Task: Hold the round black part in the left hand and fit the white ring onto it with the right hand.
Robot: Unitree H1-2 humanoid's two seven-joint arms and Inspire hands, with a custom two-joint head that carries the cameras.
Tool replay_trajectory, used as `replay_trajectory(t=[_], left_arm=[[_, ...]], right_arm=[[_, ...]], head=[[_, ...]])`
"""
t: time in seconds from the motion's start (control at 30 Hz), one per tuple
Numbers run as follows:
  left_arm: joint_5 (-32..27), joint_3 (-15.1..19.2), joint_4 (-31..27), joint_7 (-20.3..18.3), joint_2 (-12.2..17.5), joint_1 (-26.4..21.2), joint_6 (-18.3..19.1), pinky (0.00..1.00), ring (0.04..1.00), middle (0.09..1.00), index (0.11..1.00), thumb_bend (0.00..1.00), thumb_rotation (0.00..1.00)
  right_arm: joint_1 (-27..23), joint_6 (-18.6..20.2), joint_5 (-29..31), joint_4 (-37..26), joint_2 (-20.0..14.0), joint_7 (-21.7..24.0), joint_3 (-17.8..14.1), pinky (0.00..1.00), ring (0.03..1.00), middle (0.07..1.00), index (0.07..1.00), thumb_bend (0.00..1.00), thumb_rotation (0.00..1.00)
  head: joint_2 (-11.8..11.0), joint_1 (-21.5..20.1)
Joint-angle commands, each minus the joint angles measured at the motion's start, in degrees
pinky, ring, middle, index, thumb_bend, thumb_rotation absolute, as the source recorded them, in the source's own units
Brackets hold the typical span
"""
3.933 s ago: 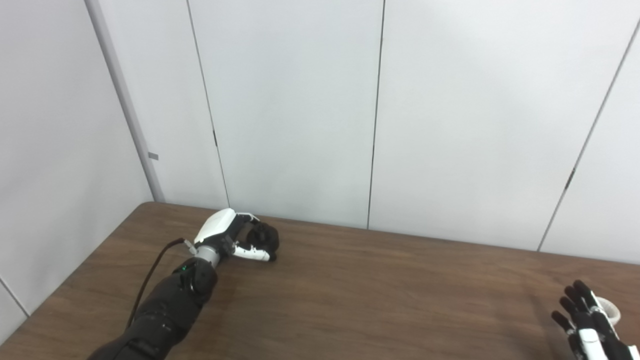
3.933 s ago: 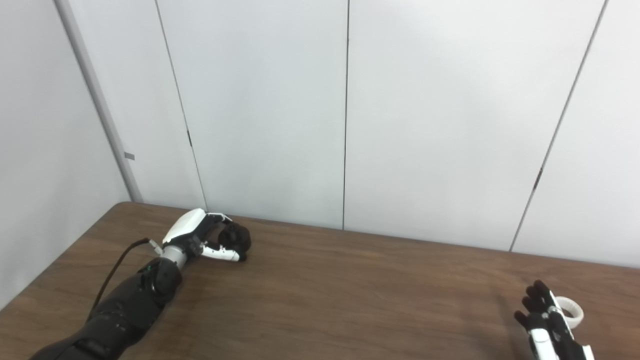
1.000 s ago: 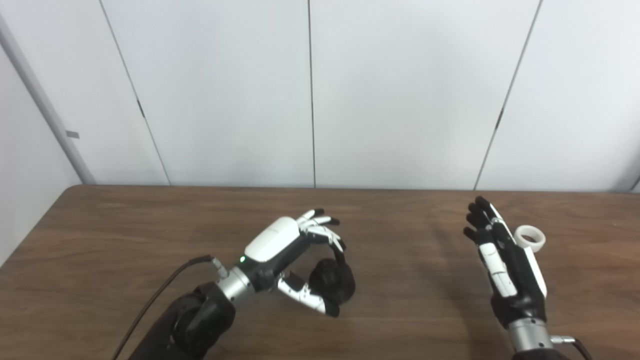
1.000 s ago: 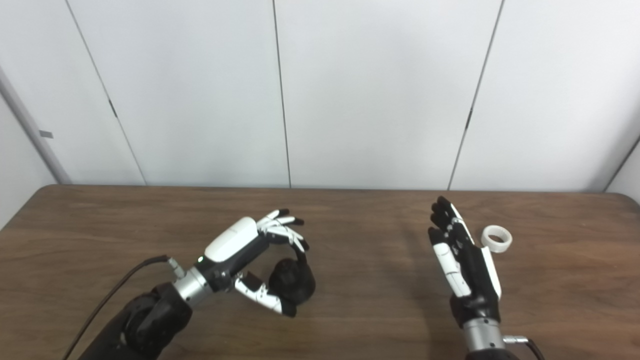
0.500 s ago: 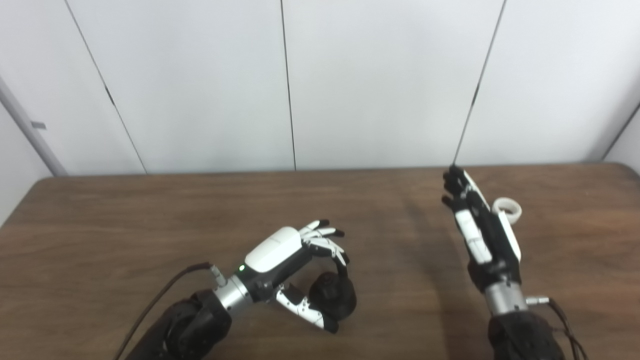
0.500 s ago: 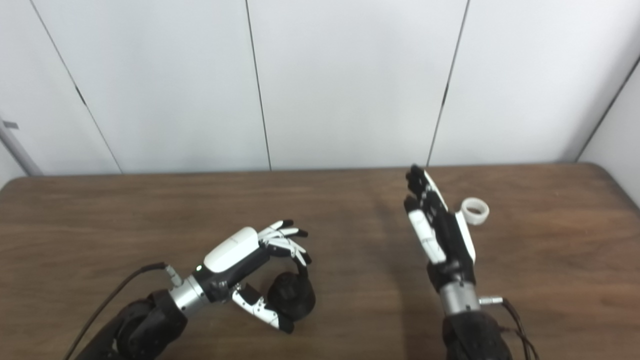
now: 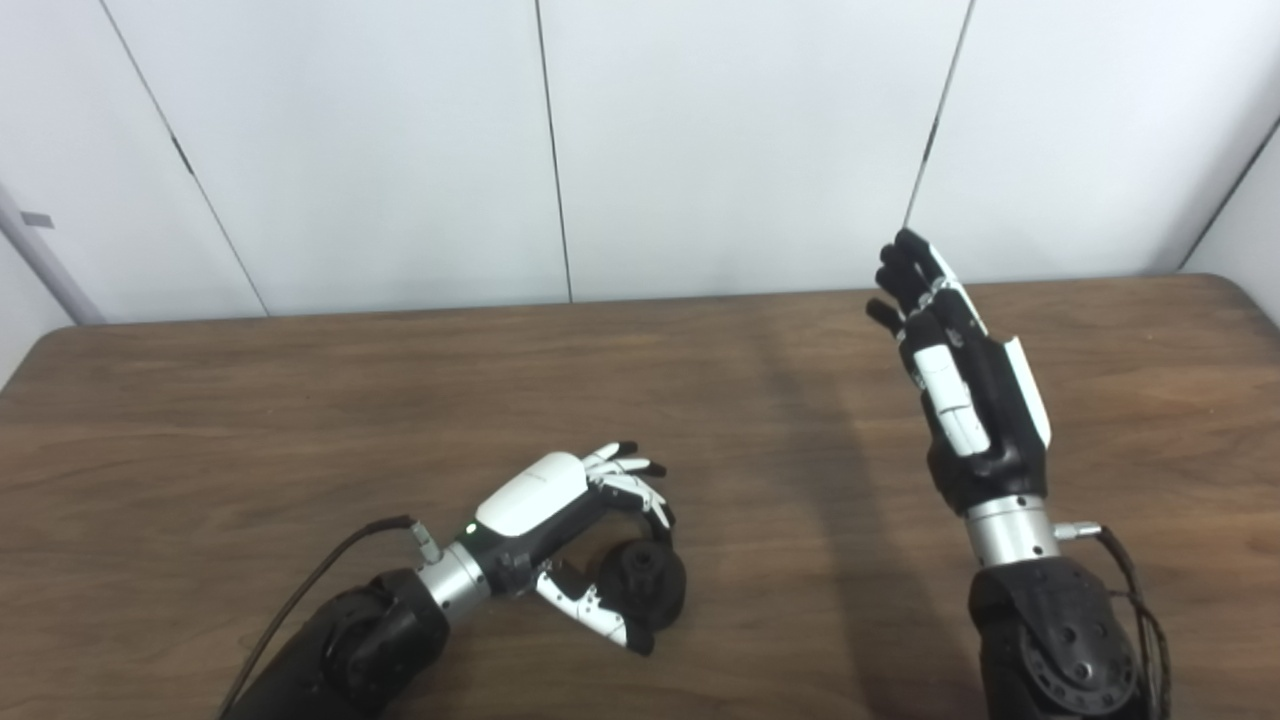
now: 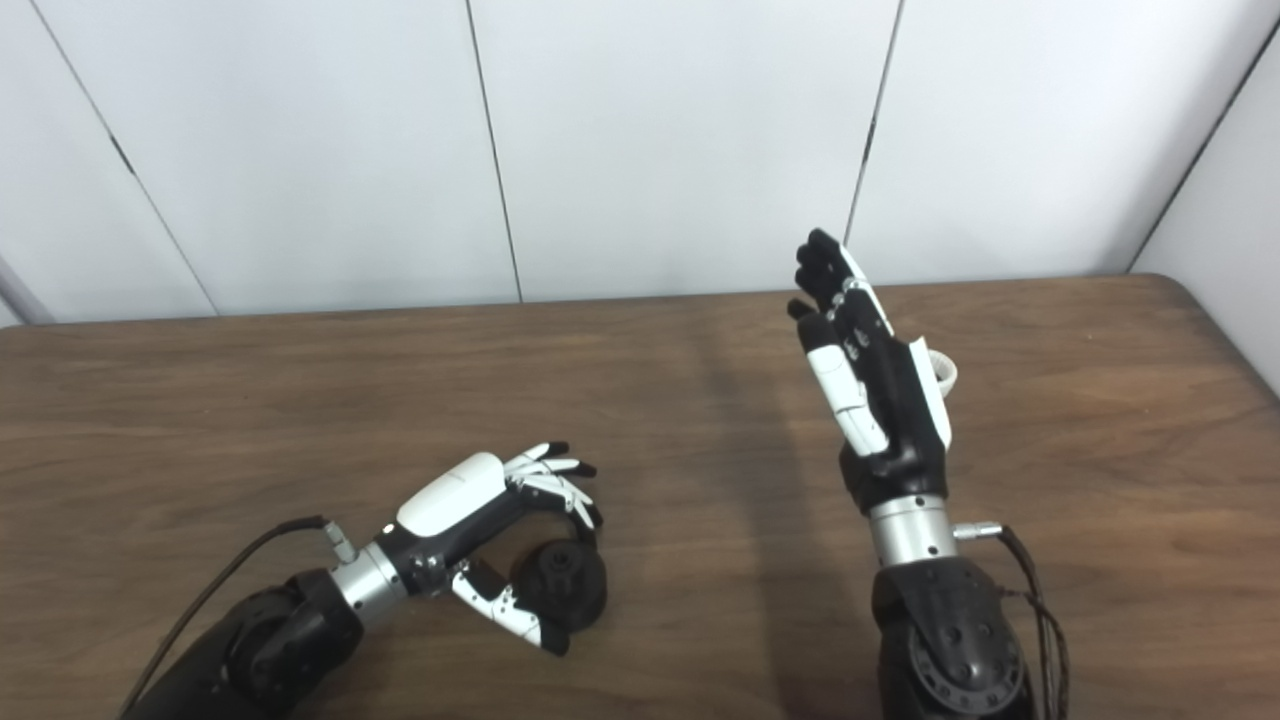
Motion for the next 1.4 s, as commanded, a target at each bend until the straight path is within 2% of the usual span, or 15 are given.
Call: replay_trajectory(t=[0.0, 0.43, 0.57, 0.73, 0.9, 1.0, 1.2, 1.37], left_arm=[[1.33, -0.87, 1.27, 0.13, 1.59, -1.32, 0.1, 1.0, 0.9, 0.717, 0.482, 0.52, 0.06], [1.05, -4.73, 4.28, 2.19, 4.73, -2.82, 0.11, 1.0, 0.906, 0.721, 0.482, 0.52, 0.06], [0.64, -5.16, 4.42, 2.27, 5.44, -3.22, 0.11, 1.0, 0.898, 0.716, 0.482, 0.52, 0.06], [0.43, -5.67, 4.41, 2.35, 5.89, -3.54, 0.11, 1.0, 0.902, 0.717, 0.482, 0.52, 0.06], [-0.41, -6.54, 5.42, 3.62, 5.65, -4.18, 0.11, 1.0, 0.904, 0.718, 0.482, 0.52, 0.06], [-0.43, -7.26, 6.11, 4.8, 5.43, -4.64, 0.11, 1.0, 0.905, 0.72, 0.482, 0.52, 0.06], [-0.69, -8.93, 7.64, 6.86, 5.1, -5.39, 0.1, 1.0, 0.91, 0.722, 0.482, 0.52, 0.06], [-0.8, -10.14, 7.85, 8.33, 5.05, -5.33, 0.1, 1.0, 0.91, 0.723, 0.483, 0.52, 0.06]], right_arm=[[-2.01, -0.25, -0.22, -3.0, 0.4, -0.16, 0.23, 0.89, 0.936, 0.918, 0.9, 0.57, 0.77], [-3.31, 4.14, -1.73, -8.71, 1.26, -0.84, 1.14, 0.92, 0.941, 0.926, 0.902, 0.56, 0.79], [-4.15, 4.39, -1.51, -9.12, 0.83, -0.8, 0.59, 0.89, 0.947, 0.929, 0.901, 0.59, 0.79], [-5.09, 5.02, -2.08, -10.33, 0.13, -1.1, -0.12, 0.85, 0.936, 0.926, 0.904, 0.58, 0.78], [-6.02, 5.35, -2.78, -10.6, -0.92, -1.9, -1.55, 0.88, 0.916, 0.912, 0.899, 0.58, 0.75], [-7.19, 8.39, -5.61, -11.76, -1.07, -3.74, -2.86, 0.83, 0.878, 0.881, 0.871, 0.54, 0.64], [-11.54, 16.16, -11.16, -14.92, -2.79, -5.42, -5.62, 0.79, 0.83, 0.847, 0.845, 0.47, 0.39], [-15.27, 18.92, -11.81, -14.86, -8.51, -3.94, -8.64, 0.74, 0.804, 0.817, 0.816, 0.51, 0.35]], head=[[0.25, -0.2], [1.41, -1.48], [1.49, -2.4], [1.35, -3.05], [0.28, -5.11], [-0.35, -5.67], [-0.99, -6.31], [-1.43, -7.24]])
